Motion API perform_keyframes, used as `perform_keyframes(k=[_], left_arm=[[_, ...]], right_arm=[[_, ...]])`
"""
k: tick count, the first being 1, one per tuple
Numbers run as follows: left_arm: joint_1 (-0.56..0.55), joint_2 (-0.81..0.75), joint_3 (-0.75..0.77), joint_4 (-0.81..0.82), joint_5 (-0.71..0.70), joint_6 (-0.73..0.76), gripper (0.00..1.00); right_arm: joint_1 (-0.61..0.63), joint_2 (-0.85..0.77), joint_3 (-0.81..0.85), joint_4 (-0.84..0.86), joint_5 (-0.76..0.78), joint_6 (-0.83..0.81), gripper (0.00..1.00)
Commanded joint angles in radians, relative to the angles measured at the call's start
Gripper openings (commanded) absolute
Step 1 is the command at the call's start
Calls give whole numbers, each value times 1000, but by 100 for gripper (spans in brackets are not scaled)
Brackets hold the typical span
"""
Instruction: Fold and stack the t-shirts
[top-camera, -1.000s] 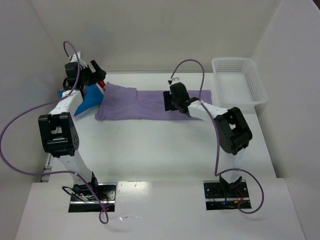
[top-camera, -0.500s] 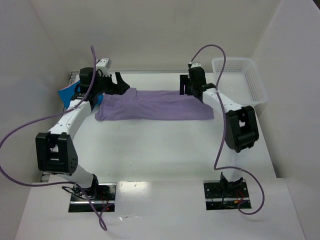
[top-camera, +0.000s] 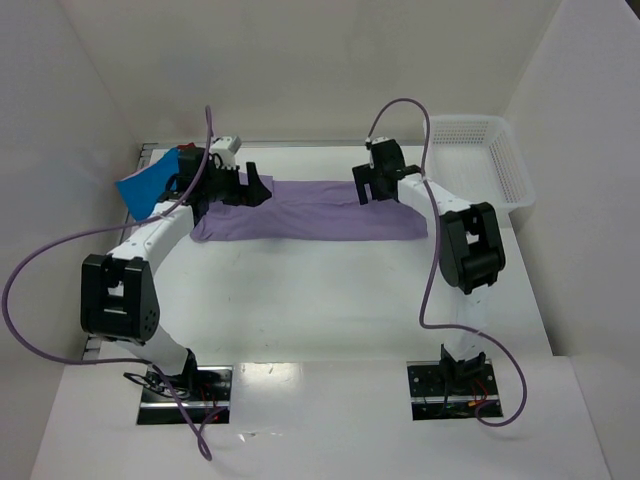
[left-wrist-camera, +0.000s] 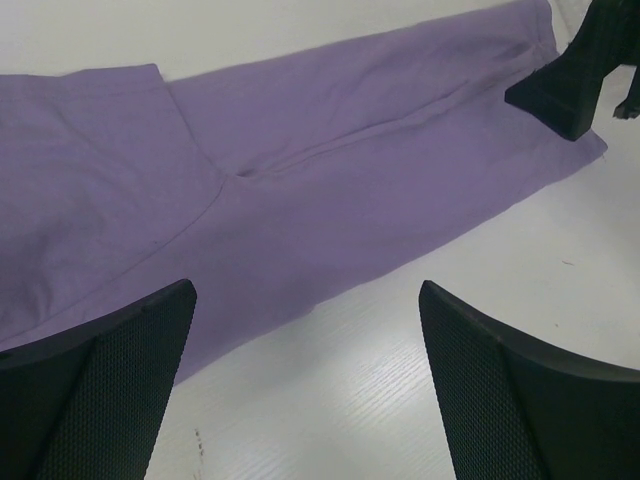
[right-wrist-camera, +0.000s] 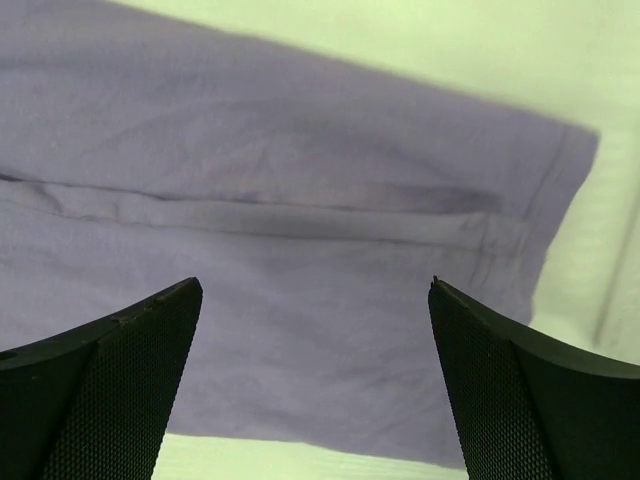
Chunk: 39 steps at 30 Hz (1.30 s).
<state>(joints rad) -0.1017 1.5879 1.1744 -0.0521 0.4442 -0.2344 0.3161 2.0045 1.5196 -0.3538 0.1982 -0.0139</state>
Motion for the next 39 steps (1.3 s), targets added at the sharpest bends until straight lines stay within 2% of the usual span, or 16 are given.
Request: perform_keyframes(k=[1,4,10,15,18,22,27,33,39], left_arm=[[3,27,41,20,45,33,100],[3,37,50,20,45,33,100],[3,37,59,11,71,33,100],[3,37,77,-31,62,52,100],[3,37,91,-43,62,52,100],[3,37,100,-63,42,52,100],[3,17,100,-83,24,73,100],[3,-3,109,-92,13,73,100],[3,-46,99,-118,-71,63,100]], right_arm=[[5,34,83,21,29,-127,100],[5,86,114,1,29,-153,100],[5,146,134,-53,-115,-288,100],[5,181,143,-79,-152,-385,100],[5,238,189,-132,-137,-397,100],[5,273,179,-162,-222,-397,100],[43,186,36,-120,-249,-397,100],[130,120,21,-174,-151,-393,100],[176,25,-67,-198,-187,-362,100]])
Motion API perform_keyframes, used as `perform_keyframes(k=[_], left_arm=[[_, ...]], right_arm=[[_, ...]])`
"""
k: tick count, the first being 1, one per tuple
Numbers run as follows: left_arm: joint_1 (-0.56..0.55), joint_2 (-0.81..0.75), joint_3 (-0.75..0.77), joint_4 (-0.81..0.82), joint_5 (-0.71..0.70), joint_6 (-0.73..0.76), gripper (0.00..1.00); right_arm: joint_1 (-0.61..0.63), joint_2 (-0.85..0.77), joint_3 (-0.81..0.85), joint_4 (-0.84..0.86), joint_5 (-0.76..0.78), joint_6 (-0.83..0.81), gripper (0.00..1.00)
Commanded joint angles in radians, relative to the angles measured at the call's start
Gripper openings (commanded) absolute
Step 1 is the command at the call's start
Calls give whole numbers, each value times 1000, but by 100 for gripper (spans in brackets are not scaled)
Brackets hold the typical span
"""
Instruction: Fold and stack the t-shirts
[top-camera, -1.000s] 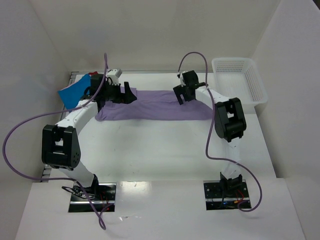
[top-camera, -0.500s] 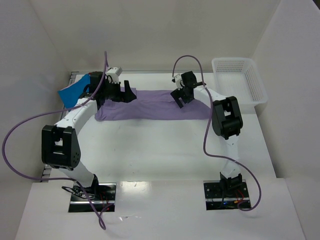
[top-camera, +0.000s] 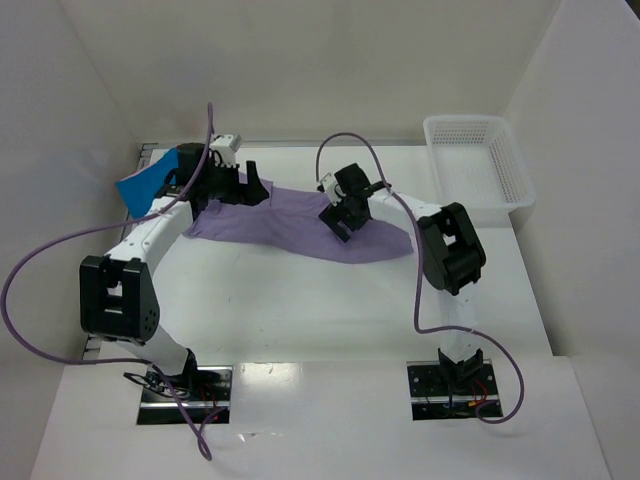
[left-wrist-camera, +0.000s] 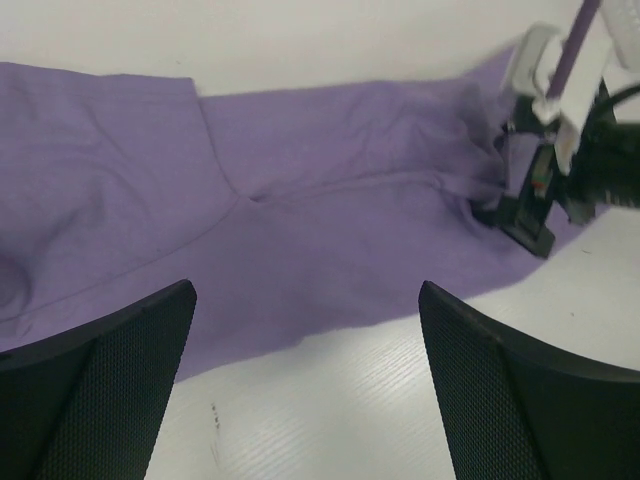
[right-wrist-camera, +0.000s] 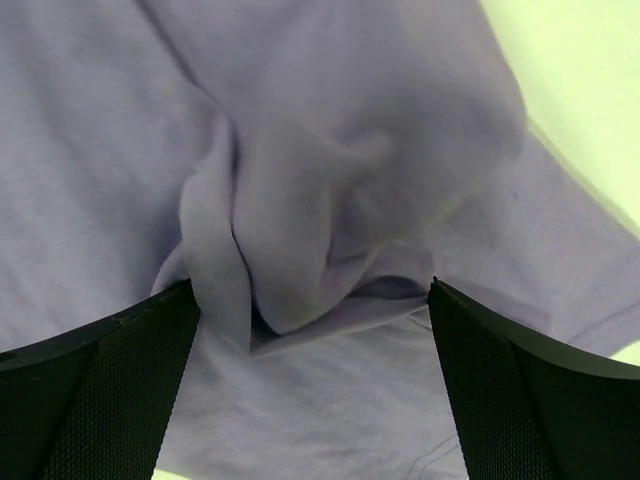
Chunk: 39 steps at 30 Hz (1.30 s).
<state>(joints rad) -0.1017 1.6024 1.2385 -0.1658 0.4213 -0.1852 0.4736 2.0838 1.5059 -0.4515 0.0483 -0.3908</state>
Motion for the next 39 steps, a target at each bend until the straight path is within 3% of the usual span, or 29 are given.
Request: perform_keyframes(k=[1,7,12,19,26,39], left_arm=[[3,-61,35,-14,-68,4,100],[36,-127,-30,-24,-323,-129,100],[73,-116,-60,-34,-303,-192,100],[73,-47,-70,-34,-262,-226,100],[73,43,-39,-34,-253,-246,100],[31,241,39,-61,-360,-316,100]], right_arm=[[19,-70,-71,-101,-47,36,100],[98,-79,-110,-154,-102,69,100],[154,-70,-148,-217,-122,154,100],[154,-246,-289,-151,-240,263,100],[154,-356,-331,-190,-297,242,100],[154,-441,-289,-131,-176,178,100]])
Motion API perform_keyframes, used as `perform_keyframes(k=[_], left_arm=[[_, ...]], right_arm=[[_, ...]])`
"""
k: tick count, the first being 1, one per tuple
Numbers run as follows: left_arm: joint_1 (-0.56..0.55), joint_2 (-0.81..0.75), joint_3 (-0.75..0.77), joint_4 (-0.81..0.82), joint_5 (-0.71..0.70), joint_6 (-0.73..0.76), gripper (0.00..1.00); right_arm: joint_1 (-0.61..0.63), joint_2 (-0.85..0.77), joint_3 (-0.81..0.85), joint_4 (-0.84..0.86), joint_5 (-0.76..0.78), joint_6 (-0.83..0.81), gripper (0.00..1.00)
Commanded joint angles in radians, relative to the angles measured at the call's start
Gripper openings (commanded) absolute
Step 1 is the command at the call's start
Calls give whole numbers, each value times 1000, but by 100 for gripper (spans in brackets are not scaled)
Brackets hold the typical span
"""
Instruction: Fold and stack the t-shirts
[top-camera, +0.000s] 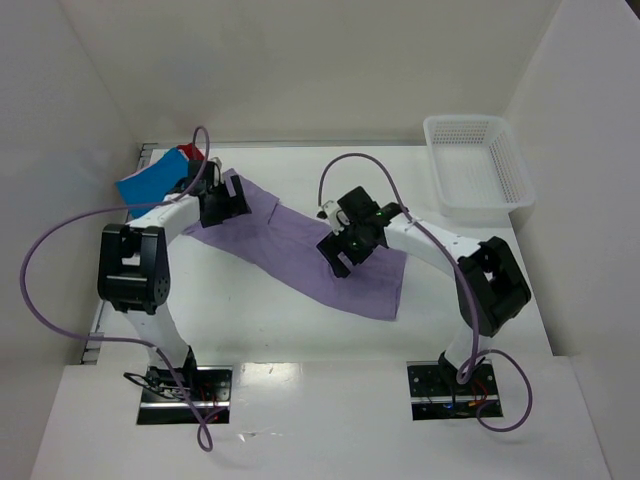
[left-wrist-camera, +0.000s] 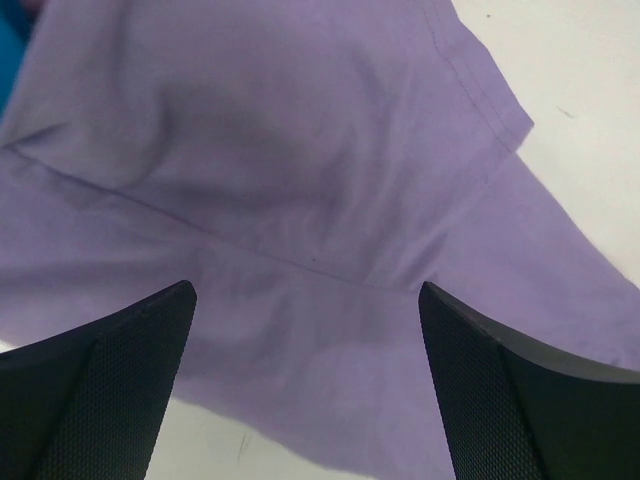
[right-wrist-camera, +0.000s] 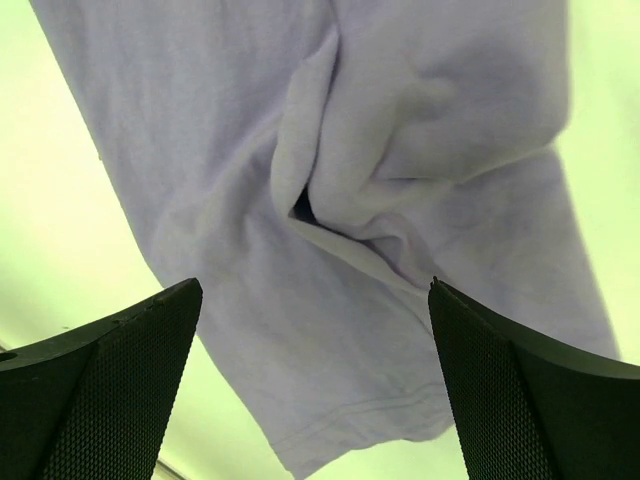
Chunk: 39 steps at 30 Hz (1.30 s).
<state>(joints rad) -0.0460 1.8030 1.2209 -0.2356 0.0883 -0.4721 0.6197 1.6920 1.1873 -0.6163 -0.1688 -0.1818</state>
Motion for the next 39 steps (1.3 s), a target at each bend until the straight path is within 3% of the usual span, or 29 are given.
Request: perform_keyframes(k=[1,20,28,35,39], left_arm=[[-25,54,71,9,-27,-40,100],[-196,347,301,-21,-7,-89,100],[-247,534,578,-120,56,-42,100],[-305,683,903,-201,225,67,100],[-330,664,937,-214,203,119,100]], right_arm=[[8,-49,29,33,51,-31,100],[8,-218,18,84,158,-22,100],[8,-248,-1,84,158,-22,100],[-1,-258,-11,93,167,-22,100],[-2,-239,-2,102,186,-13,100]])
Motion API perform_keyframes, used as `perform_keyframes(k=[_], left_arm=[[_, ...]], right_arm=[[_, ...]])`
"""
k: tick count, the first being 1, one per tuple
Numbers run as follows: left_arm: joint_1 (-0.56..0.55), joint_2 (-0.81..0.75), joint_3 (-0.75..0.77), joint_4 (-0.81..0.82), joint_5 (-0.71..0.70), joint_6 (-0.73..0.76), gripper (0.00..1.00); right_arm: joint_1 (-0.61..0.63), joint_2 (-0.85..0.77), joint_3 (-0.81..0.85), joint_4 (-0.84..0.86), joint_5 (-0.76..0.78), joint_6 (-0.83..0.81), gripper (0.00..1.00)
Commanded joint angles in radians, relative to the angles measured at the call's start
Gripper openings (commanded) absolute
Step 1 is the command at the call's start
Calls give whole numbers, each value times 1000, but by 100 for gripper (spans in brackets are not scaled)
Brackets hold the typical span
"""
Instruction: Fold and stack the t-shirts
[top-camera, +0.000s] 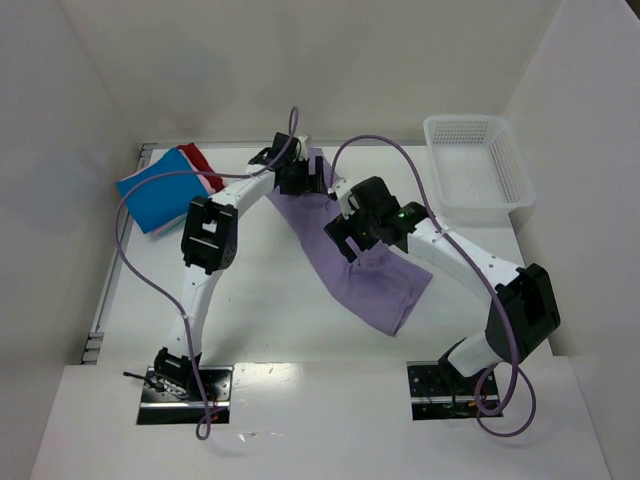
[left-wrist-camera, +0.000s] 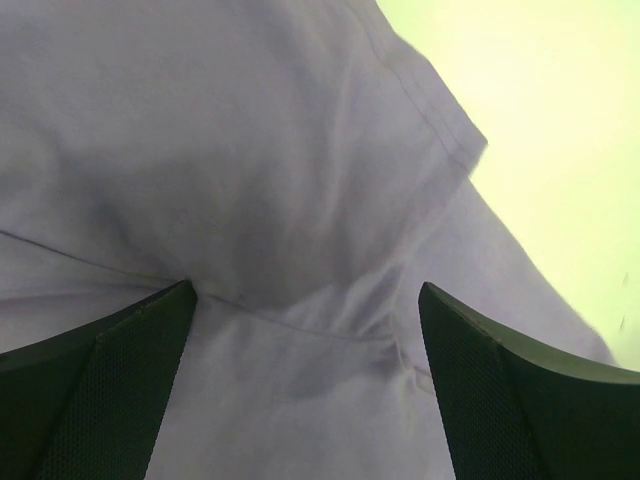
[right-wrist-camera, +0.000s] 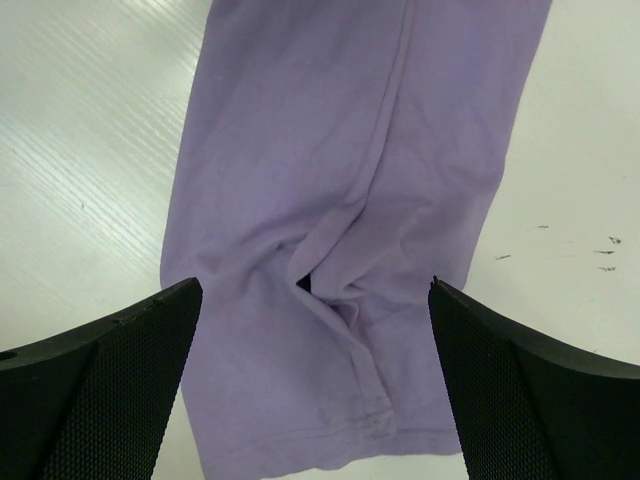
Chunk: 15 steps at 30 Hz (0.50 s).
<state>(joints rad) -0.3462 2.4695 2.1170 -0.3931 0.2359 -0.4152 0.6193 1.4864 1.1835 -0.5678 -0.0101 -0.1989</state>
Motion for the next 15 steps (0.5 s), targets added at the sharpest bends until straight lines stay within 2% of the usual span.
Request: perform_keyframes(k=[1,3,4,9,10,12,15], left_arm=[[-30,-41,22,-56,31,62,100],[-30,-99,-72,-37,-21,50,100],[-19,-178,-121,-24,-58,41,100],[10,-449,-429,100,-105,-19,100],[10,-525,-463,109,-115,-19,100],[10,-579,-500,109,-115,-19,100],[-14,-620,-500,83,-32,-28,100]], right_arm=[[-1,-25,11,54,41,15,100],[-15,-14,11,65,61,27,100],[-15,-14,11,65,74,27,100],[-151,-14,77,97,102,104,100],[-171,-24,91,97,78,104,100],[-199,-35,111,129,61,104,100],[-199,-9,148,141,84,114,100]])
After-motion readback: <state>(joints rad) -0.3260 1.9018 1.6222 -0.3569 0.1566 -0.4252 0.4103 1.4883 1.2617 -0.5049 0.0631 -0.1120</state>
